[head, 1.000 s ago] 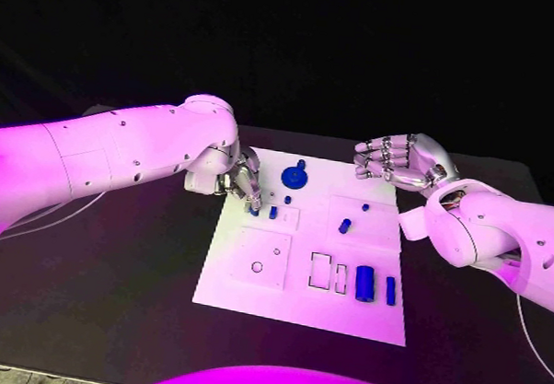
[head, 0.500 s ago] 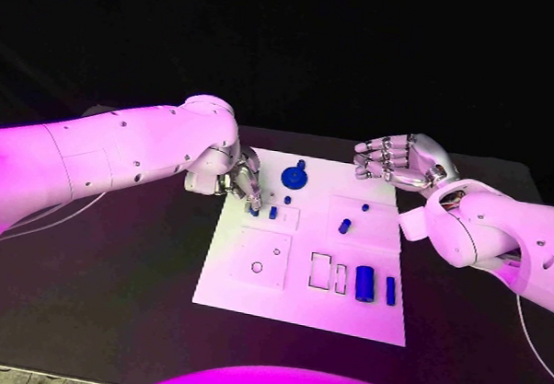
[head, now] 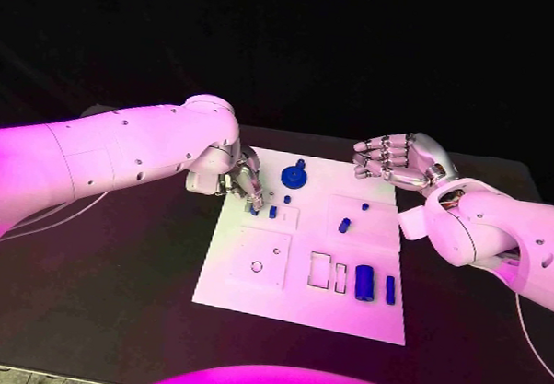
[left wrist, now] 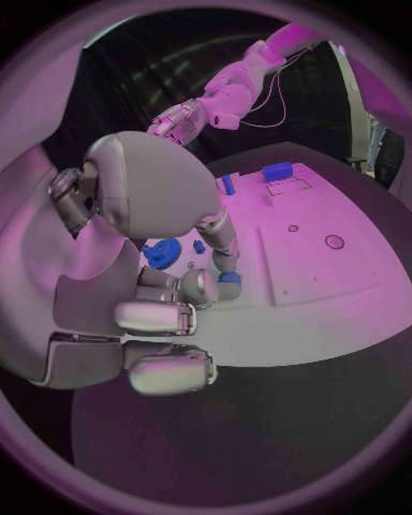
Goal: Assemble the parts on the task board
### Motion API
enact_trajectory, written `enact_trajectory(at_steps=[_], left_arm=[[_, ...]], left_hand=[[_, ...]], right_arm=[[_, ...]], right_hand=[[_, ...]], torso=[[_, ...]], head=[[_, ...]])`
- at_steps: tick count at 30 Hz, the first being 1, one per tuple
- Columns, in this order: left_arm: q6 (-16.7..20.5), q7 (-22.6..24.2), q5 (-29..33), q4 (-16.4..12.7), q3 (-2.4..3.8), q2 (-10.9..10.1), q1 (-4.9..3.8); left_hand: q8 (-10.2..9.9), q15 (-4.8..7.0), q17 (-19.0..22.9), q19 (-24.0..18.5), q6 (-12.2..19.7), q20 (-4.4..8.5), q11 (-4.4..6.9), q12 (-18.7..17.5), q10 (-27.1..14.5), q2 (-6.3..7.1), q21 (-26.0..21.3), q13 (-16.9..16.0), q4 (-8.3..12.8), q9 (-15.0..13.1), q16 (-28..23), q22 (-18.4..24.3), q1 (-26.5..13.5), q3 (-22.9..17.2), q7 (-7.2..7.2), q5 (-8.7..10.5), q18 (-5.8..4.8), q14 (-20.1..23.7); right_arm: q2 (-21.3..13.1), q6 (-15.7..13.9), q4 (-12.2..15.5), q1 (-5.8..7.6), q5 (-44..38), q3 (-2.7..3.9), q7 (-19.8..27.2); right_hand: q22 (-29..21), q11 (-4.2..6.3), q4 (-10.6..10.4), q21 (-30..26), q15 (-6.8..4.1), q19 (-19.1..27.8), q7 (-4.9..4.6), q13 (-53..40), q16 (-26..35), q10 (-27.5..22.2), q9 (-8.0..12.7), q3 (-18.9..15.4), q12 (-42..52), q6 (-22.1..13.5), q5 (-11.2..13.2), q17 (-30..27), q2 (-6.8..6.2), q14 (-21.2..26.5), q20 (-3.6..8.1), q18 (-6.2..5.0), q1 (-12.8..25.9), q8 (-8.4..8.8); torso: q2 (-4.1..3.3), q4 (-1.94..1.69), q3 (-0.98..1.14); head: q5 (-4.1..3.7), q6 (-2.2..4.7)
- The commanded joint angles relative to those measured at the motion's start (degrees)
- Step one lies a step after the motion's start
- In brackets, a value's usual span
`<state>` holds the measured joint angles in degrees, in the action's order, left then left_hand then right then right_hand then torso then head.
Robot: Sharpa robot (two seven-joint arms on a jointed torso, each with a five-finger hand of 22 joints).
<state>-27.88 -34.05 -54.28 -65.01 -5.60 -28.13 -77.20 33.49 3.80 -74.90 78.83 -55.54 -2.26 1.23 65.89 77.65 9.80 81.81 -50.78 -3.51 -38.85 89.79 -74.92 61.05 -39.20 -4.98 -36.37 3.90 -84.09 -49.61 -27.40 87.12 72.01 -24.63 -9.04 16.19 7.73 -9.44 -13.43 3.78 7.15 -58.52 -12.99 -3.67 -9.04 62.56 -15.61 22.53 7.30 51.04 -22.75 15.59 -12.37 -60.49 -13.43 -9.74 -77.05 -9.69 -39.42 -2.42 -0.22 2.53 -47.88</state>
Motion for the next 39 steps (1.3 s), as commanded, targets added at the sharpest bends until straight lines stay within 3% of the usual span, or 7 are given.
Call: enact_trajectory(at_steps=[1, 8, 15, 21, 30, 36, 39], left_arm=[[0.61, -0.54, 1.12, 0.09, -0.01, 0.32, 0.11], [1.70, -0.80, 1.35, 0.41, -0.02, 0.46, 0.15], [1.85, -0.92, 1.39, 0.49, -0.03, 0.48, 0.16], [1.96, -1.03, 0.88, 0.56, -0.04, 0.48, 0.20], [1.21, -1.15, 0.66, 0.53, -0.08, 0.29, 0.24], [1.16, -1.08, 0.47, 0.36, -0.08, 0.07, 0.27], [1.23, -0.99, 0.33, 0.23, -0.08, -0.13, 0.29]], left_hand=[[0.38, 0.45, -15.10, 0.21, -2.15, 0.01, 0.38, 0.23, 0.82, -0.21, -0.18, -0.20, 5.81, 0.08, 0.21, -0.96, -0.50, -5.31, 2.43, 0.44, -0.19, -5.91], [0.59, 0.55, -15.10, 0.42, -2.17, 0.12, 0.53, 0.31, 1.11, -1.56, -0.24, -0.48, 3.77, 0.13, 0.21, -1.07, -1.58, -3.44, 2.67, 0.86, -0.24, -5.91], [0.65, 0.58, -15.10, 0.44, -2.19, 0.14, 0.58, 0.26, 1.11, -1.48, -0.32, -0.44, 3.09, 0.17, 0.21, -1.02, -2.17, -2.51, 2.75, 1.09, -0.24, -5.91], [0.68, 0.73, -15.10, 0.52, -2.21, 0.29, 0.76, 0.24, 1.05, -0.91, -0.54, -0.57, 0.33, 0.43, 0.21, -0.91, -3.99, 1.98, 3.05, 1.56, -0.24, -5.91], [0.46, 0.84, -15.10, 0.53, -2.30, 0.42, 0.86, 0.06, 0.77, 0.65, -0.77, -0.44, -1.59, 0.88, 0.21, -0.76, -4.50, 6.44, 3.19, 2.05, -0.23, -5.91], [0.07, 0.89, -15.10, 0.47, -2.45, 0.47, 0.91, -0.16, 0.53, 1.19, -1.00, -0.27, -2.88, 1.47, 0.21, -0.56, -3.37, 9.11, 3.27, 6.42, -0.19, -5.91], [-0.09, 0.83, -15.10, 0.52, -2.74, 0.45, 0.86, -0.08, 0.57, 1.48, -1.05, -0.43, -4.30, 1.83, 0.21, -0.59, -3.35, 10.46, 3.22, 9.86, -0.21, -5.91]], right_arm=[[0.04, 0.86, 0.11, -0.04, -0.42, 0.02, 0.72], [0.07, 0.88, 0.11, -0.04, -0.42, 0.02, 0.72], [0.06, 0.90, 0.10, -0.04, -0.42, 0.02, 0.71], [0.08, 0.93, 0.08, -0.04, -0.42, 0.02, 0.72], [0.07, 0.98, 0.04, -0.04, -0.42, 0.02, 0.72], [0.07, 0.98, 0.00, -0.04, -0.42, 0.02, 0.72], [0.07, 0.98, -0.03, -0.05, -0.42, 0.02, 0.73]], right_hand=[[-0.07, -0.09, 0.31, 0.15, 0.03, -0.21, -0.17, 0.02, 0.22, 0.34, 0.06, 0.12, -0.12, 0.41, -0.25, -0.08, -0.09, -0.22, -0.07, -0.83, 0.68, 0.37], [-0.07, -0.09, 0.31, 0.15, 0.03, -0.21, -0.17, 0.02, 0.22, 0.34, 0.06, 0.12, -0.12, 0.41, -0.25, -0.08, -0.09, -0.22, -0.07, -0.83, 0.68, 0.37], [-0.07, -0.09, 0.31, 0.15, 0.03, -0.21, -0.17, 0.02, 0.22, 0.34, 0.06, 0.12, -0.12, 0.41, -0.25, -0.08, -0.09, -0.22, -0.07, -0.83, 0.68, 0.37], [-0.07, -0.09, 0.31, 0.15, 0.03, -0.21, -0.17, 0.02, 0.22, 0.34, 0.06, 0.12, -0.12, 0.41, -0.25, -0.08, -0.09, -0.22, -0.07, -0.83, 0.68, 0.37], [-0.66, -0.09, 0.46, 0.19, 0.03, -0.28, -0.17, 0.02, 0.50, 0.40, 0.10, 0.20, -0.27, 0.48, -0.30, -0.30, -0.08, -0.38, -0.08, -0.83, 0.76, 0.50], [-0.66, -0.09, 0.46, 0.19, 0.03, -0.28, -0.17, 0.02, 0.50, 0.40, 0.10, 0.20, -0.27, 0.48, -0.30, -0.30, -0.08, -0.38, -0.08, -0.83, 0.76, 0.50], [-0.66, -0.09, 0.46, 0.19, 0.03, -0.28, -0.17, 0.02, 0.50, 0.40, 0.10, 0.20, -0.27, 0.48, -0.30, -0.30, -0.08, -0.38, -0.08, -0.83, 0.76, 0.50]], torso=[[-0.02, 0.04, -0.02], [0.00, 0.01, 0.01], [0.03, 0.00, 0.01], [0.06, 0.01, 0.00], [0.05, -0.03, 0.00], [0.03, -0.02, -0.05], [0.02, -0.03, -0.05]], head=[[-0.07, -0.06], [-0.19, -0.08], [-0.23, -0.07], [-0.29, 0.00], [-0.28, 0.06], [-0.23, 0.07], [-0.21, 0.05]])
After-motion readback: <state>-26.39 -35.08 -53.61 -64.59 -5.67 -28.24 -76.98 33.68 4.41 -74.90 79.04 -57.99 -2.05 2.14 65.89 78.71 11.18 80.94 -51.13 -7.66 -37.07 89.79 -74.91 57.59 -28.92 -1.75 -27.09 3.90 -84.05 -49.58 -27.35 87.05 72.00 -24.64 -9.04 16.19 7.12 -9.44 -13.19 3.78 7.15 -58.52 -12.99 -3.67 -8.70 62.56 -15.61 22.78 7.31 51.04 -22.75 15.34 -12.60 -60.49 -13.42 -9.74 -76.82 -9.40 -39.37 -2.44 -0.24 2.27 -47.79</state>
